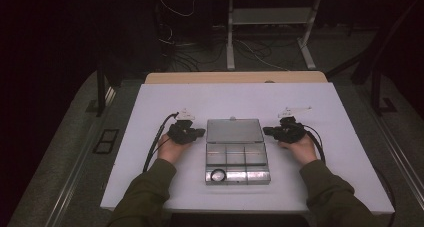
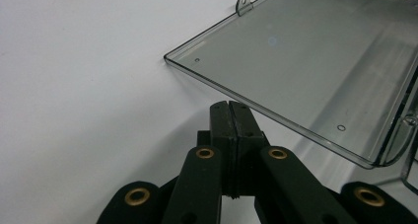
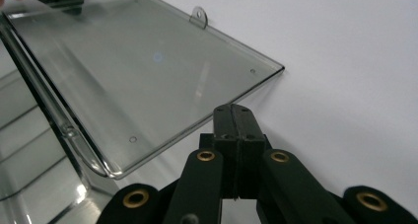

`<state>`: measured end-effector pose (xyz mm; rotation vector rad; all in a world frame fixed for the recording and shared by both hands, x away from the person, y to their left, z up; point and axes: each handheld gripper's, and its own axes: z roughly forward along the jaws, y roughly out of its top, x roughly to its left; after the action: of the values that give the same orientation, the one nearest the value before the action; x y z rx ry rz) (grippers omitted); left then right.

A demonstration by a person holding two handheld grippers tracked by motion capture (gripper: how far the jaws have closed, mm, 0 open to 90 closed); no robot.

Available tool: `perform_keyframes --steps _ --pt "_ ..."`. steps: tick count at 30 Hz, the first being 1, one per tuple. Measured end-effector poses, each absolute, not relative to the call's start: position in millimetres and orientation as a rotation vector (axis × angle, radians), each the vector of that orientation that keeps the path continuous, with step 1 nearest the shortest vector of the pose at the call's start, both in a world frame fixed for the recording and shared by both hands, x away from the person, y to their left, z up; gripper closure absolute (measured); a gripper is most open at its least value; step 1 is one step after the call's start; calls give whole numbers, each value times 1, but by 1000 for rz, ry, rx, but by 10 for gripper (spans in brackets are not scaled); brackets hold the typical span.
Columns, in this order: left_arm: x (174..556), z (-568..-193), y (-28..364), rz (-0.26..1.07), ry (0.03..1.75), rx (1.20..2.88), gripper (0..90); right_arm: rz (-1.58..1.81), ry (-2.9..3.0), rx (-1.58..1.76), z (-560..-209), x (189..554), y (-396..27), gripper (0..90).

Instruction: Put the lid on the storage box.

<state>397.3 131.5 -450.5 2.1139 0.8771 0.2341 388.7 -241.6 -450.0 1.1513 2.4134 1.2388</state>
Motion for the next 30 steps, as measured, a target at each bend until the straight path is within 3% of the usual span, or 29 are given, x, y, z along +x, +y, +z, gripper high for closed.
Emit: perform_keyframes --steps 30 --pt "398 -451 122 194 893 2148 889 1195 2463 1160 -457 391 -236 894"
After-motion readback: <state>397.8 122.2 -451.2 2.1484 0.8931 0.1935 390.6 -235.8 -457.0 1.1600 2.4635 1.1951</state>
